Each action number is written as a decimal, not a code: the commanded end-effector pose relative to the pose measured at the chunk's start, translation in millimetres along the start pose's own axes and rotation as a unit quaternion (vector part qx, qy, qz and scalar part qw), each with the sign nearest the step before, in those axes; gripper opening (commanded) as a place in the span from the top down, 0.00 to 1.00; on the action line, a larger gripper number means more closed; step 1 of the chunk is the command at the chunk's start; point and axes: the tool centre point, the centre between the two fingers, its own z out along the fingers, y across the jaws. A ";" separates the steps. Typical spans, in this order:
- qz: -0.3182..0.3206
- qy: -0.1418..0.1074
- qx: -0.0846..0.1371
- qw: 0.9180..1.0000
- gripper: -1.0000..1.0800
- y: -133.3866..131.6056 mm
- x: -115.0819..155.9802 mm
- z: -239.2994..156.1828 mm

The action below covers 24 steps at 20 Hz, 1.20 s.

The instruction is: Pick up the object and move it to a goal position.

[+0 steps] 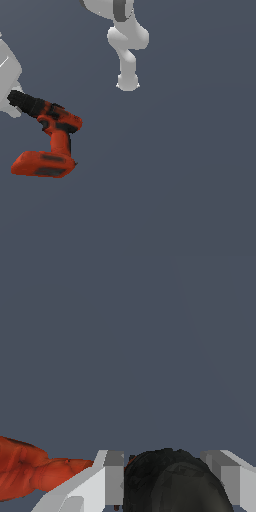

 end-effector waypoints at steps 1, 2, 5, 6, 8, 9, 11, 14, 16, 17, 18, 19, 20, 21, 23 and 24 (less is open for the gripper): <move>0.000 0.001 0.002 1.000 1.00 -0.5 -0.9 -3.9; 0.000 0.001 0.002 1.000 1.00 -0.6 -1.8 -5.5; 0.000 0.001 0.002 1.000 1.00 -1.0 -6.1 -13.7; 0.000 0.001 0.002 1.000 1.00 -1.2 -8.0 -17.4; 0.000 0.001 0.002 1.000 1.00 -1.7 -12.5 -25.7; 0.000 0.001 0.002 1.000 1.00 -2.0 -14.8 -30.2; 0.000 0.001 0.002 1.000 1.00 -2.6 -19.4 -39.2; 0.000 0.001 0.002 1.000 1.00 -3.7 -25.5 -51.3; 0.000 0.001 0.002 1.000 1.00 -4.2 -28.2 -56.6; 0.000 0.001 0.002 1.000 1.00 -4.5 -29.1 -58.6; 0.000 0.001 0.002 1.000 1.00 -4.7 -30.0 -60.3; 0.000 0.001 0.002 1.000 1.00 -4.8 -30.6 -61.6; 0.000 0.001 0.002 1.000 1.00 -5.0 -31.1 -62.7; -0.001 0.001 0.002 1.000 1.00 -5.3 -31.7 -63.5; -0.001 0.001 0.002 1.000 1.00 -5.4 -32.3 -64.6; -0.001 0.001 0.002 1.000 1.00 -5.5 -32.4 -64.8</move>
